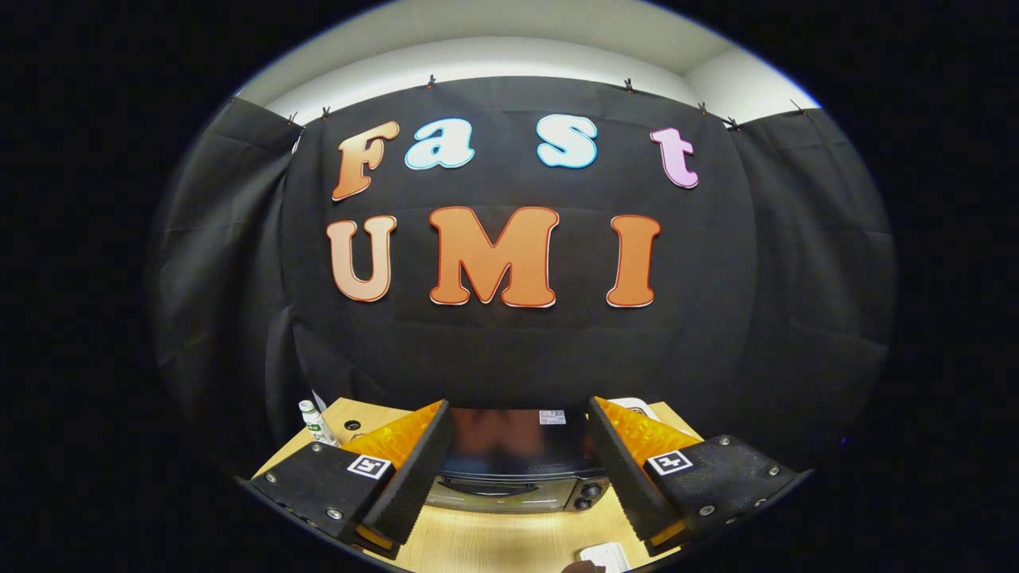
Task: Open the toaster oven, put the food inside, and close the toaster oven door.
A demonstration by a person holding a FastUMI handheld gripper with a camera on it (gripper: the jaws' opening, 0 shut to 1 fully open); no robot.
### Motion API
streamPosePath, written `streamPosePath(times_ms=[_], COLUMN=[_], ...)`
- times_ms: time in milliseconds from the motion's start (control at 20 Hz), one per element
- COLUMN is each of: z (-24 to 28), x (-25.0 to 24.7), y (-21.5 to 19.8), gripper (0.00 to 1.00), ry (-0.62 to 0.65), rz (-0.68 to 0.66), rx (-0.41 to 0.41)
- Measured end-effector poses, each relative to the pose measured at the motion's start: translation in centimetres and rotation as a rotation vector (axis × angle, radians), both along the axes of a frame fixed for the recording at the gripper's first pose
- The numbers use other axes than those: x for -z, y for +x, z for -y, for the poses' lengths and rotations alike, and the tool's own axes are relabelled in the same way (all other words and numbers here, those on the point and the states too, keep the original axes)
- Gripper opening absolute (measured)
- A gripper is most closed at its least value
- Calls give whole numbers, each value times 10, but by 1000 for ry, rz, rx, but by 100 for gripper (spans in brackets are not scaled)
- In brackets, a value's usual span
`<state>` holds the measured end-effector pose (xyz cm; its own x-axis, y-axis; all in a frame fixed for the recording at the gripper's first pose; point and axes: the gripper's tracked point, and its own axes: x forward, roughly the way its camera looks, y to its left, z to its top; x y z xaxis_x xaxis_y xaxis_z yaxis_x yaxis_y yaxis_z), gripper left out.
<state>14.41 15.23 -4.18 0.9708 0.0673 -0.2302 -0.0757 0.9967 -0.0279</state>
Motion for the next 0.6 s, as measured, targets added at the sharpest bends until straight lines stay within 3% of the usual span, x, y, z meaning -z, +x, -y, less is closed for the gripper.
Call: streamPosePath(times_ms=[200, 600], z=[8, 56], x=[-34, -66], y=[-13, -12], gripper=[100, 100], ry=[4, 1], rz=[22, 56], rx=[-26, 20])
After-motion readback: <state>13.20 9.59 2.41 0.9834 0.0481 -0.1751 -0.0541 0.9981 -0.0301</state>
